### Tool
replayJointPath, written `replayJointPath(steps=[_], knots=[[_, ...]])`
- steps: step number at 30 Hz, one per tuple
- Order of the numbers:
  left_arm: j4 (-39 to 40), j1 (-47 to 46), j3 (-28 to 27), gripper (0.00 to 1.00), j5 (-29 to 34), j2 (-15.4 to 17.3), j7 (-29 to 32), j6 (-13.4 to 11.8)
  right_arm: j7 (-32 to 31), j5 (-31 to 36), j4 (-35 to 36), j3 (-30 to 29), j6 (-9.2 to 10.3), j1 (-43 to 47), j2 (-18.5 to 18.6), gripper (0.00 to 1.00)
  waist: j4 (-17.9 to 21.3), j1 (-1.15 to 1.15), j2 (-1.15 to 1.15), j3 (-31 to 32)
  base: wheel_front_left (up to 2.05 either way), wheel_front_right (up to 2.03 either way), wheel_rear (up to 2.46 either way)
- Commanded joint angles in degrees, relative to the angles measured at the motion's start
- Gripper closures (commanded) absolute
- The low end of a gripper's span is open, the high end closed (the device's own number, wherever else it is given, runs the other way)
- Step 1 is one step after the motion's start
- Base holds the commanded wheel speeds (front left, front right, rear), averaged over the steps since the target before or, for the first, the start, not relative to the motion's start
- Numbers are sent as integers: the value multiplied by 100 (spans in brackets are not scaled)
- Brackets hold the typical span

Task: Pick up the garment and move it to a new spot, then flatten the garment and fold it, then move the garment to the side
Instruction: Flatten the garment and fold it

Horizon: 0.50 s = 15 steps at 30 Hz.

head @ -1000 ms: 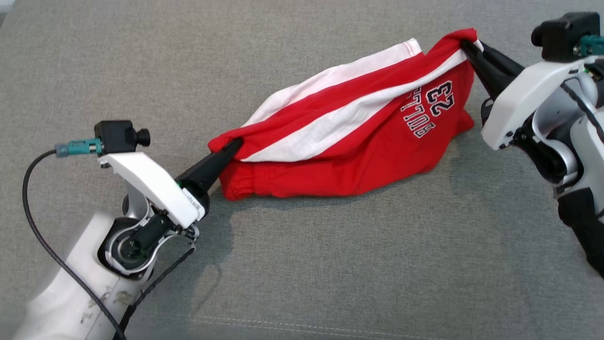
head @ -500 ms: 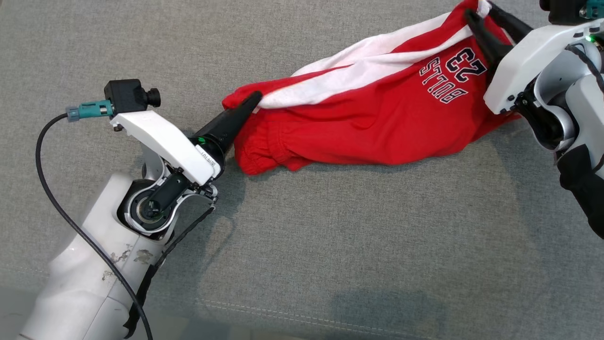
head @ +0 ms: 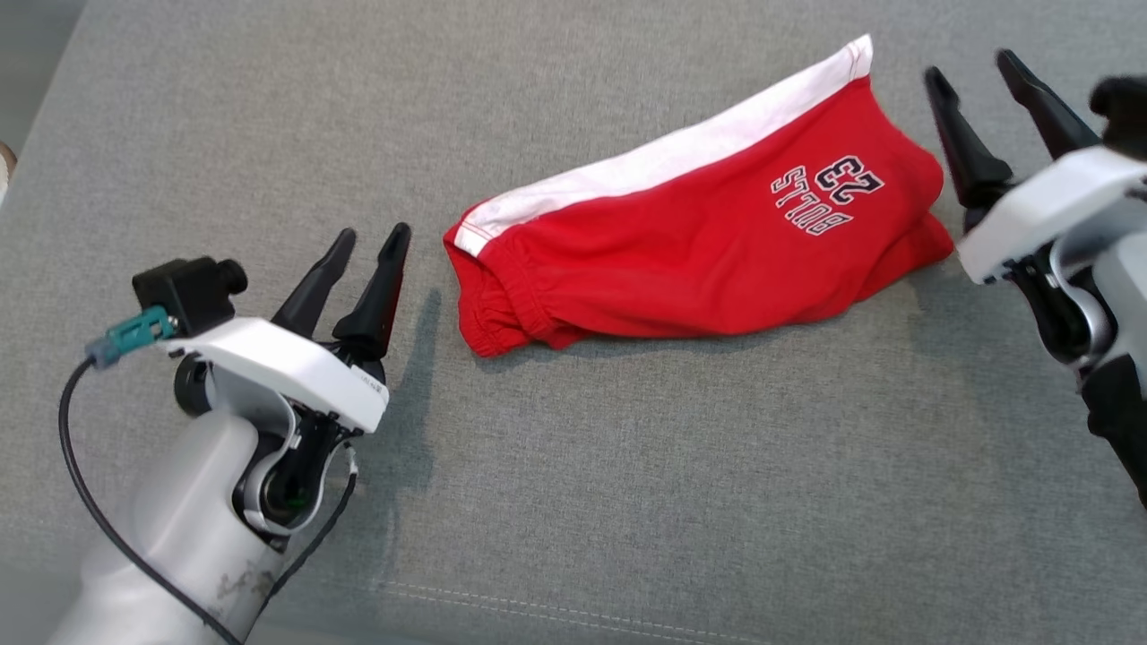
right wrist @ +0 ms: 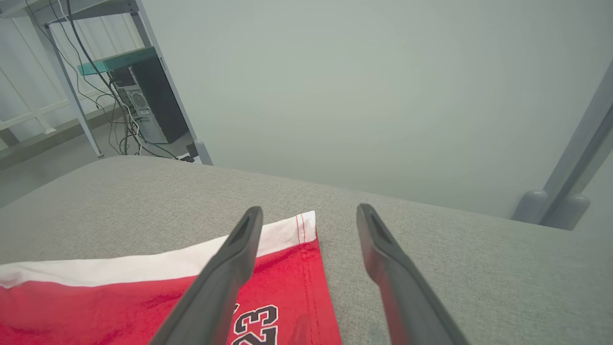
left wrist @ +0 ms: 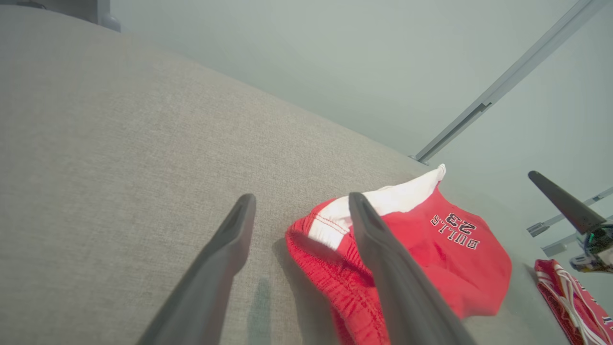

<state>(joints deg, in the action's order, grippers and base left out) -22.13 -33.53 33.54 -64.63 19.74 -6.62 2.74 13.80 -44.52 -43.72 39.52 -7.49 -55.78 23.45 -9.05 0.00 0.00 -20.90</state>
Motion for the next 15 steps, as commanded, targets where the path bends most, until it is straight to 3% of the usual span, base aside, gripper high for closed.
replayJointPath(steps=[1,4,9,15], knots=[[194,36,-197,0,210,253,-236,-225,109,213,162,-241,0,314,54,0,21,0,0,158,0,0,0],[392,313,-205,0,559,275,-560,-715,116,732,675,-1087,0,888,-24,0,59,0,0,314,0,0,0],[829,859,-258,0,1087,339,-771,-1395,118,1678,1587,-2276,0,2251,-457,0,162,0,0,589,0,0,0],[1277,1426,-226,0,1414,382,-810,-1841,118,2249,2217,-2883,0,3384,-968,0,344,0,0,765,0,0,0]])
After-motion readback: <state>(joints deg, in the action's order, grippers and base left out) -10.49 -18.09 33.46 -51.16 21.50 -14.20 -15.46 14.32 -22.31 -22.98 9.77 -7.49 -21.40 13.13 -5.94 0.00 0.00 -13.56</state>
